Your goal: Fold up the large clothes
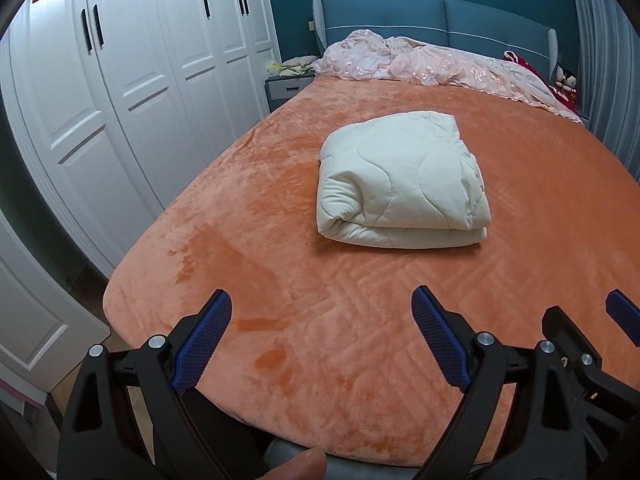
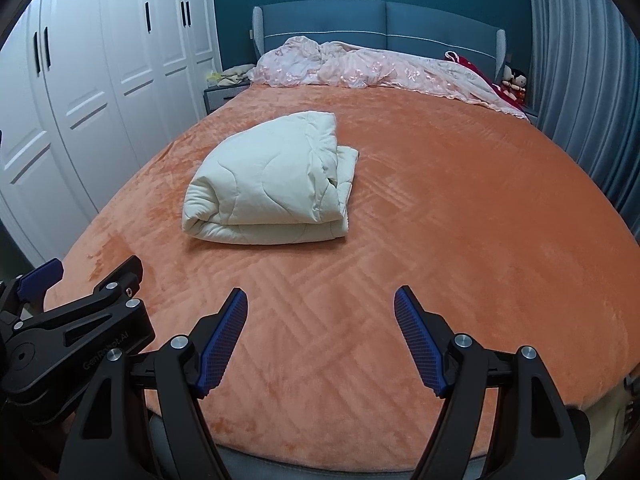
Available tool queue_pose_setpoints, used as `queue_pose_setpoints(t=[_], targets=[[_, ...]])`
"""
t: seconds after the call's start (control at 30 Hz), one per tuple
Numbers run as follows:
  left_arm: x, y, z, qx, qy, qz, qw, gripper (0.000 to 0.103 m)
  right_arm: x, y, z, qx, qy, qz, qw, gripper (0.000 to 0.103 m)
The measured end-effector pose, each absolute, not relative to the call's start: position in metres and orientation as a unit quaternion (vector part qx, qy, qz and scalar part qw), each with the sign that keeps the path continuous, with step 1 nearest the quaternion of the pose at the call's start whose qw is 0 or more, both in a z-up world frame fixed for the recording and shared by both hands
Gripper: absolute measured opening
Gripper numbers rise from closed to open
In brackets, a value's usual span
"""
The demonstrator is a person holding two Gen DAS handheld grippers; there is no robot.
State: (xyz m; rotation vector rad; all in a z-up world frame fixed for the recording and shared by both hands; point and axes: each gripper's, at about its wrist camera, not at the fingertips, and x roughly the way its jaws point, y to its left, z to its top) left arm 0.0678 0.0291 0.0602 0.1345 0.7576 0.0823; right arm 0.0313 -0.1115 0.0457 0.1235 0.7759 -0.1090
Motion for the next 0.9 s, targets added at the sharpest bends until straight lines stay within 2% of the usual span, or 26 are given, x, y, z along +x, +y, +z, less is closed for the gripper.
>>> queue_pose_setpoints(t=[0.9], targets=[[0.0595, 0.0312, 0.0677, 0.06, 0.363, 0.035, 0.929, 0.086, 0.0242, -0.1129, 0.0524, 0.065, 0.365, -0.052, 0.927, 0.074]])
